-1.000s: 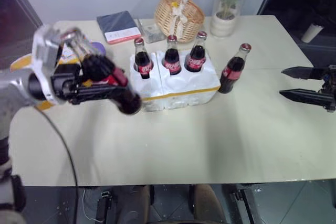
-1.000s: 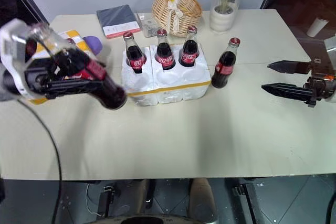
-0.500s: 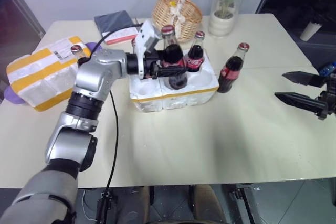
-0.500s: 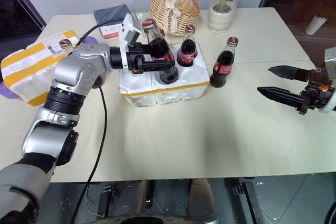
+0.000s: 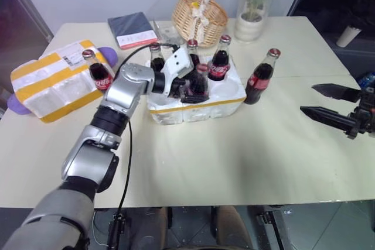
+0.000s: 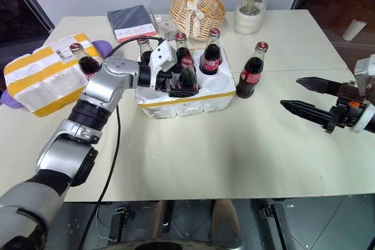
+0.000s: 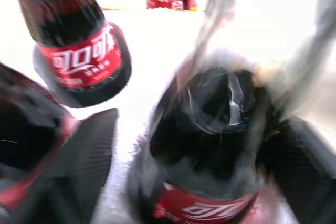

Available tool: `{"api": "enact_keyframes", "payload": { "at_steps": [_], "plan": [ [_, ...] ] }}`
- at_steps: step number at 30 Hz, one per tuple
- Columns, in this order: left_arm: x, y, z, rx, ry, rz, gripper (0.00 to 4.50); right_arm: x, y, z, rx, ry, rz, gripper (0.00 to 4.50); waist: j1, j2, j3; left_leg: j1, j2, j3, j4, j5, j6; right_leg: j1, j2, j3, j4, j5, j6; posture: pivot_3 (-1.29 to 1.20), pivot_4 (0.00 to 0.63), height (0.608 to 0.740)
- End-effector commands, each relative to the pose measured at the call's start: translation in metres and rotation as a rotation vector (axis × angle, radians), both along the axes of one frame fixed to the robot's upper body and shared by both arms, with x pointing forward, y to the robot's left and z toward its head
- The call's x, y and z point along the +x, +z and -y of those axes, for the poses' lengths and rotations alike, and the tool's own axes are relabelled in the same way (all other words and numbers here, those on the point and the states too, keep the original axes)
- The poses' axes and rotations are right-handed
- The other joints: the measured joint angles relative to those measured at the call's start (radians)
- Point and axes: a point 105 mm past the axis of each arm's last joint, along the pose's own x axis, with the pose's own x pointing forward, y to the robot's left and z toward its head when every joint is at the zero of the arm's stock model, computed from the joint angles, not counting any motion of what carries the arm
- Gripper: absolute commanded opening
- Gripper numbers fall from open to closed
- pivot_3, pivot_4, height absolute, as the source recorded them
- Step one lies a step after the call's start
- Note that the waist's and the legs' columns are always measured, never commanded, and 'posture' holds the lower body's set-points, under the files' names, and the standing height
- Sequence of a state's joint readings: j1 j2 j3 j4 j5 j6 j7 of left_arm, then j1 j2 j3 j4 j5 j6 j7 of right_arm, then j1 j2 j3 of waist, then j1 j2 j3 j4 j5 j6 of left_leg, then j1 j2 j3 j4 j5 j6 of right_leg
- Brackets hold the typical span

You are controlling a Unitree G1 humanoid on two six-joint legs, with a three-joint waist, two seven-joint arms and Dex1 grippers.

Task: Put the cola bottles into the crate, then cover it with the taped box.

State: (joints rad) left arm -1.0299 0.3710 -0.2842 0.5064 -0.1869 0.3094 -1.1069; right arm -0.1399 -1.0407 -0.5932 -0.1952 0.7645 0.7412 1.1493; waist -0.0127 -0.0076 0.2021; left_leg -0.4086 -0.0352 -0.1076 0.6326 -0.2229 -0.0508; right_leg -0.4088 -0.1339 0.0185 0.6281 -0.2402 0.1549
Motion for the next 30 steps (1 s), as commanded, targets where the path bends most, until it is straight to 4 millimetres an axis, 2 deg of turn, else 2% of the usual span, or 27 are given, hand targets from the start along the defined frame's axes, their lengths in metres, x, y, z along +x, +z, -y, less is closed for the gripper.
{"api": "enact_keyframes", "payload": {
  "at_steps": [1,3,5,8,10,13,15,17,20,22,26,30],
  "plan": [
    [-0.003,0.011,-0.011,-0.017,0.011,0.045,4.49,-0.003,0.017,-0.012,-0.052,0.067,0.053,4.50,-0.001,0.000,0.000,0.000,0.000,0.000,0.000,0.000,0.000,0.000,0.000,0.000,0.000,0.000,0.000,0.00,0.150,0.736],
    [-0.007,0.023,-0.025,-0.046,0.032,0.070,4.49,-0.001,0.021,-0.015,-0.059,0.089,0.056,4.50,-0.008,0.000,0.000,0.000,0.000,0.000,0.000,0.000,0.000,0.000,0.000,0.000,0.000,0.000,0.000,0.00,0.150,0.736],
    [-0.021,0.042,-0.047,-0.112,0.052,0.084,4.49,-0.001,0.025,-0.020,-0.062,0.116,0.061,4.50,-0.013,0.000,0.000,0.000,0.000,0.000,-0.001,0.000,0.000,-0.001,0.000,0.000,0.000,0.000,0.000,0.00,0.150,0.736],
    [-0.053,0.066,-0.079,-0.191,0.082,0.102,4.49,-0.001,0.027,-0.025,-0.067,0.149,0.064,4.50,-0.022,0.000,0.000,0.000,0.001,-0.001,-0.002,0.000,0.000,-0.002,0.001,0.000,0.001,0.000,0.000,0.00,0.150,0.736],
    [-0.078,0.074,-0.105,-0.227,0.144,0.099,4.49,-0.001,0.025,-0.028,-0.068,0.172,0.059,4.50,-0.025,0.000,0.000,0.000,0.001,-0.001,-0.002,0.000,0.000,-0.002,0.000,0.000,0.001,0.000,0.000,0.00,0.150,0.736],
    [-0.101,0.061,-0.139,-0.193,0.336,0.083,4.49,0.000,0.023,-0.030,-0.068,0.200,0.056,4.50,-0.027,0.000,0.000,0.001,0.001,-0.001,-0.002,0.000,0.000,0.000,0.000,0.000,0.000,0.000,0.000,0.00,0.150,0.736],
    [-0.108,0.047,-0.158,-0.166,0.483,0.071,4.49,0.001,0.023,-0.031,-0.064,0.214,0.056,4.50,-0.025,0.001,0.000,0.001,0.001,-0.001,-0.002,0.000,0.000,0.000,0.000,0.000,0.001,0.000,0.000,0.00,0.150,0.736],
    [-0.106,0.035,-0.178,-0.160,0.641,0.066,4.49,0.003,0.023,-0.032,-0.061,0.224,0.057,4.50,-0.016,0.000,0.000,0.002,0.001,-0.002,-0.001,0.000,0.000,0.001,0.000,0.000,0.001,0.000,0.000,0.00,0.150,0.736],
    [-0.093,0.023,-0.210,-0.180,0.897,0.095,4.49,0.005,0.025,-0.032,-0.021,0.239,0.011,4.50,0.005,0.000,0.000,0.001,0.001,-0.002,0.000,0.000,0.000,0.002,0.000,-0.001,0.000,0.000,0.000,0.00,0.150,0.736],
    [-0.081,0.020,-0.223,-0.187,0.997,0.127,4.49,0.006,0.026,-0.033,-0.029,0.257,0.023,4.50,0.010,0.000,0.000,0.001,0.000,-0.002,0.001,0.000,0.000,0.003,0.000,-0.001,0.000,0.000,-0.001,0.00,0.150,0.736],
    [-0.057,0.016,-0.231,-0.209,1.089,0.168,4.49,0.010,0.025,-0.034,-0.059,0.268,0.041,4.50,0.014,0.000,0.000,0.001,0.000,-0.002,0.000,0.000,0.000,0.002,0.000,-0.001,-0.001,0.000,-0.001,0.00,0.150,0.736],
    [-0.040,0.012,-0.228,-0.216,1.087,0.176,4.49,0.009,0.026,-0.035,-0.051,0.281,0.040,4.50,0.015,0.000,0.000,0.001,0.000,-0.001,0.000,0.000,0.000,0.002,0.000,-0.001,-0.001,0.000,-0.001,0.00,0.150,0.736]
  ]
}}
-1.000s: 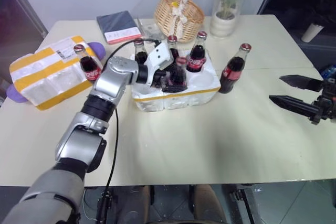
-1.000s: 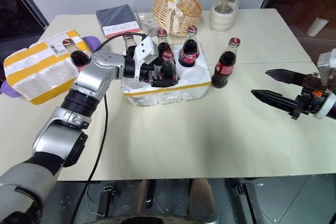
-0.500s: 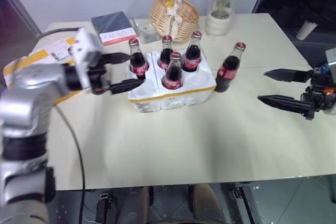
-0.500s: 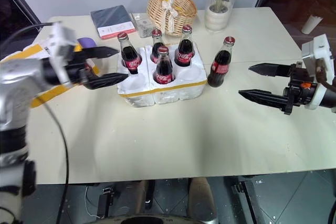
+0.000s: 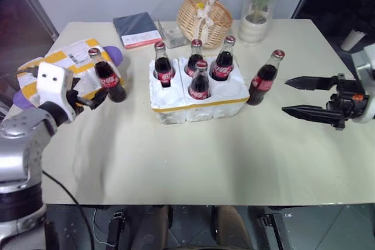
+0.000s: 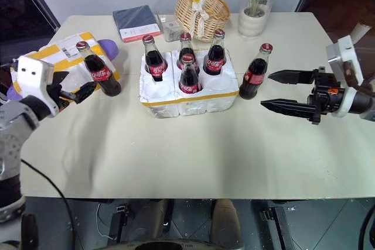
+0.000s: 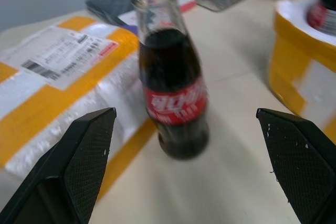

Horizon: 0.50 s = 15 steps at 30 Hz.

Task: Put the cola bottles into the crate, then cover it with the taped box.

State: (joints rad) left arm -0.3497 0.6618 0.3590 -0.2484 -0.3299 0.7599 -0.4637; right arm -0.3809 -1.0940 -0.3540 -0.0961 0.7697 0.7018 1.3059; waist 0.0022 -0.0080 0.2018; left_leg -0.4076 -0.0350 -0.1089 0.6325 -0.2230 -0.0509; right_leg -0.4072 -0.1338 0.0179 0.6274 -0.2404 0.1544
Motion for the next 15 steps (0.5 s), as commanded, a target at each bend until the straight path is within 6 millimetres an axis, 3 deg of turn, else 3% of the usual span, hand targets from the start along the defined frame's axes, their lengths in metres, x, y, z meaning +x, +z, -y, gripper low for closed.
{"api": "enact_keyframes", "payload": {
  "at_steps": [1,15],
  "plan": [
    [0.012,0.007,-0.001,0.021,0.017,0.055,4.49,-0.004,0.013,-0.001,-0.007,0.020,0.057,4.50,0.000,0.000,0.000,0.000,0.000,0.000,0.000,0.000,0.000,0.000,0.000,0.000,0.000,0.000,0.000,0.00,0.150,0.736],
    [0.061,-0.010,0.006,-0.037,-0.016,0.023,4.49,-0.007,0.016,-0.007,0.017,0.004,0.074,4.50,-0.002,0.000,0.000,0.000,0.000,0.000,0.000,0.000,0.000,-0.001,0.000,0.000,0.000,0.000,0.000,0.00,0.150,0.736]
  ]
}}
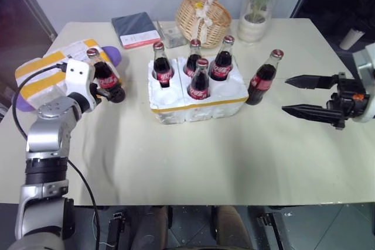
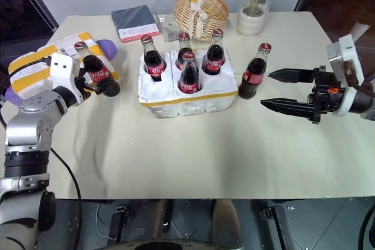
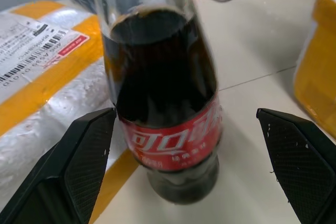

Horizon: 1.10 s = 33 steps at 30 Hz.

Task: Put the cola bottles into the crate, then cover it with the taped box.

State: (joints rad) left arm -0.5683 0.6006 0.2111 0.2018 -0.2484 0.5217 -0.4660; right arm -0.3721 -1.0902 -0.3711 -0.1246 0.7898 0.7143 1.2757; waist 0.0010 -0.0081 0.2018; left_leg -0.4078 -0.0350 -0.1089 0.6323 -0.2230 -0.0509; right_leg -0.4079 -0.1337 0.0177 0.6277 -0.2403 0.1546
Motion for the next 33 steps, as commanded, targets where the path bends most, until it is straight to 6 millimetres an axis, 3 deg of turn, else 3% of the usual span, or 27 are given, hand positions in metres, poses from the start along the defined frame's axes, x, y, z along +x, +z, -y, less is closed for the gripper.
{"api": "enact_keyframes", "payload": {
  "at_steps": [1,6,9,11,16,20,24,29,33],
  "plan": [
    [0.011,0.013,-0.001,-0.003,0.005,0.049,4.49,-0.005,0.014,-0.006,0.012,0.006,0.064,4.50,0.000,0.000,0.000,0.000,0.000,0.000,0.000,0.000,0.000,0.000,0.000,0.000,0.000,0.000,0.000,0.00,0.150,0.736],
    [0.023,0.011,0.005,0.009,-0.026,0.041,4.49,-0.005,0.018,-0.011,0.023,-0.015,0.079,4.50,0.001,0.000,0.000,0.000,0.000,0.000,0.000,0.000,0.000,0.000,0.000,0.000,0.000,0.000,0.000,0.00,0.150,0.736],
    [0.024,0.013,0.011,-0.005,-0.072,0.048,3.63,-0.006,0.020,-0.010,0.033,-0.033,0.087,4.50,-0.001,0.000,0.000,0.000,0.000,0.000,0.000,0.000,0.000,0.000,0.000,0.000,0.000,0.000,0.000,0.00,0.150,0.736],
    [0.023,0.013,0.010,0.001,-0.073,0.040,2.67,-0.007,0.021,-0.010,0.032,-0.039,0.090,4.50,-0.001,0.000,0.000,0.000,0.000,0.000,0.000,0.000,0.000,0.000,0.000,0.000,0.000,0.000,0.000,0.00,0.150,0.736],
    [0.020,0.026,-0.004,0.015,-0.037,0.060,2.67,-0.006,0.023,-0.005,0.037,-0.057,0.102,4.50,-0.009,-0.001,0.000,-0.001,0.000,0.000,0.000,0.000,0.000,0.000,0.000,0.000,0.000,0.000,0.000,0.00,0.150,0.736],
    [0.006,0.068,-0.001,-0.134,-0.123,0.145,2.67,-0.004,0.020,0.002,0.034,-0.075,0.101,4.50,-0.017,-0.002,0.001,-0.001,0.000,0.000,0.000,0.000,0.000,-0.001,0.000,0.000,0.001,0.000,0.000,0.00,0.150,0.736],
    [-0.026,0.113,0.023,-0.224,-0.388,0.182,2.67,-0.005,0.017,0.007,0.036,-0.076,0.094,4.50,-0.017,-0.005,0.003,-0.003,0.000,-0.001,0.000,0.000,0.000,-0.003,0.000,0.000,0.001,0.000,0.000,0.00,0.150,0.736],
    [-0.076,0.144,0.067,-0.196,-0.792,0.152,2.67,-0.005,0.013,0.016,0.034,-0.089,0.088,4.50,-0.014,-0.005,0.003,-0.003,0.000,0.000,0.000,0.000,0.000,-0.003,0.000,0.000,0.001,0.000,0.000,0.00,0.150,0.736],
    [-0.074,0.143,0.096,-0.138,-0.885,0.115,2.67,-0.005,0.010,0.021,0.039,-0.099,0.090,4.50,-0.012,-0.005,0.003,-0.001,0.000,0.000,0.000,0.000,0.000,-0.001,0.000,0.000,0.001,0.000,0.000,0.00,0.150,0.736]
  ]
}}
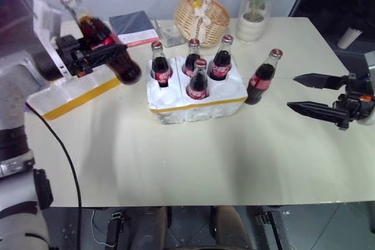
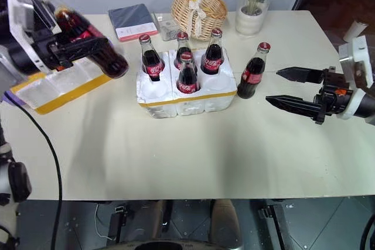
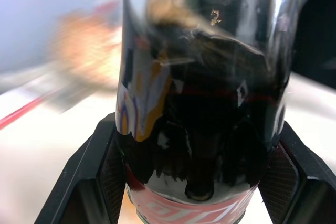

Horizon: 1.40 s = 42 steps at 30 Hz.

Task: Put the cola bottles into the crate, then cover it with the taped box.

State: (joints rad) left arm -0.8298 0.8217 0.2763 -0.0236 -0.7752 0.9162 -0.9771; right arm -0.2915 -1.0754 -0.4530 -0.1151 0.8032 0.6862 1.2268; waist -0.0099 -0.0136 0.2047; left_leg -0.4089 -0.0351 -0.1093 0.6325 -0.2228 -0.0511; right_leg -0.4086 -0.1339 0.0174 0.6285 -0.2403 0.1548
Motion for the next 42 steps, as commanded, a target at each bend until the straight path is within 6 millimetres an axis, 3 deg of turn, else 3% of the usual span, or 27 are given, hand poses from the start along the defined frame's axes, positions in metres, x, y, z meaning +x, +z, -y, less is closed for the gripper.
{"api": "enact_keyframes", "payload": {
  "at_steps": [1,8,15,18,22,26,31,35,37,42],
  "plan": [
    [0.002,0.002,0.019,0.055,-0.053,0.036,2.67,-0.003,0.011,0.005,-0.006,-0.011,0.066,4.50,-0.003,0.000,0.000,0.001,0.000,0.000,0.000,0.000,0.000,0.001,0.000,0.000,0.000,0.000,0.000,0.00,0.150,0.736],
    [0.042,-0.029,0.033,0.159,-0.016,0.030,2.67,-0.006,0.009,0.007,0.002,-0.031,0.076,4.50,-0.008,0.000,0.000,0.000,0.000,0.000,-0.001,0.000,0.000,-0.001,0.000,0.000,0.000,0.000,0.000,0.00,0.150,0.736],
    [0.040,-0.042,0.057,0.144,-0.134,-0.011,2.67,-0.011,0.001,0.004,0.009,-0.060,0.069,4.50,-0.004,0.000,0.000,-0.001,0.000,0.000,-0.001,0.000,0.000,-0.001,0.000,0.000,0.000,0.000,0.000,0.00,0.150,0.736],
    [0.037,-0.057,0.065,0.202,-0.153,-0.011,2.67,-0.011,0.000,0.004,0.016,-0.078,0.074,4.50,-0.004,0.000,0.000,-0.001,0.000,0.000,0.000,0.000,0.000,-0.001,0.000,0.000,0.000,0.000,0.000,0.00,0.150,0.736],
    [0.032,-0.083,0.066,0.354,-0.175,0.020,2.67,-0.009,-0.001,0.005,0.024,-0.090,0.081,4.50,-0.002,0.000,0.000,0.000,0.000,0.000,0.000,0.000,0.000,0.000,0.000,0.000,0.000,0.000,0.000,0.00,0.150,0.736],
    [0.040,-0.099,0.063,0.447,-0.127,0.051,2.67,-0.002,-0.001,0.005,0.046,-0.112,0.097,4.50,-0.004,0.000,0.000,0.000,0.000,0.000,0.000,0.000,0.000,0.000,0.000,0.000,0.000,0.000,0.000,0.00,0.150,0.736],
    [0.048,-0.101,0.069,0.404,-0.062,0.069,2.67,0.007,-0.005,0.006,0.020,-0.147,0.121,4.50,-0.005,0.000,0.000,0.000,0.000,0.000,-0.001,0.000,0.000,-0.001,0.000,0.000,0.000,0.000,0.000,0.00,0.150,0.736],
    [0.045,-0.094,0.062,0.357,-0.032,0.077,4.46,0.018,-0.013,0.010,-0.006,-0.204,0.107,4.50,-0.001,0.000,0.000,0.000,0.000,0.000,0.000,0.000,0.000,0.000,0.000,0.000,0.000,0.000,0.000,0.00,0.150,0.736],
    [0.040,-0.086,0.055,0.327,-0.029,0.076,4.46,0.023,-0.016,0.008,0.006,-0.221,0.091,4.50,-0.004,0.000,0.000,0.000,0.000,0.000,0.000,0.000,0.000,0.000,0.000,0.000,0.000,0.000,0.000,0.00,0.150,0.736],
    [-0.009,-0.050,0.034,0.217,-0.161,0.029,4.46,0.038,-0.024,-0.005,0.026,-0.251,0.090,4.50,-0.012,0.000,0.000,0.000,0.001,0.000,-0.001,0.000,0.000,-0.002,0.000,0.000,0.001,0.000,0.000,0.00,0.150,0.736]
  ]
}}
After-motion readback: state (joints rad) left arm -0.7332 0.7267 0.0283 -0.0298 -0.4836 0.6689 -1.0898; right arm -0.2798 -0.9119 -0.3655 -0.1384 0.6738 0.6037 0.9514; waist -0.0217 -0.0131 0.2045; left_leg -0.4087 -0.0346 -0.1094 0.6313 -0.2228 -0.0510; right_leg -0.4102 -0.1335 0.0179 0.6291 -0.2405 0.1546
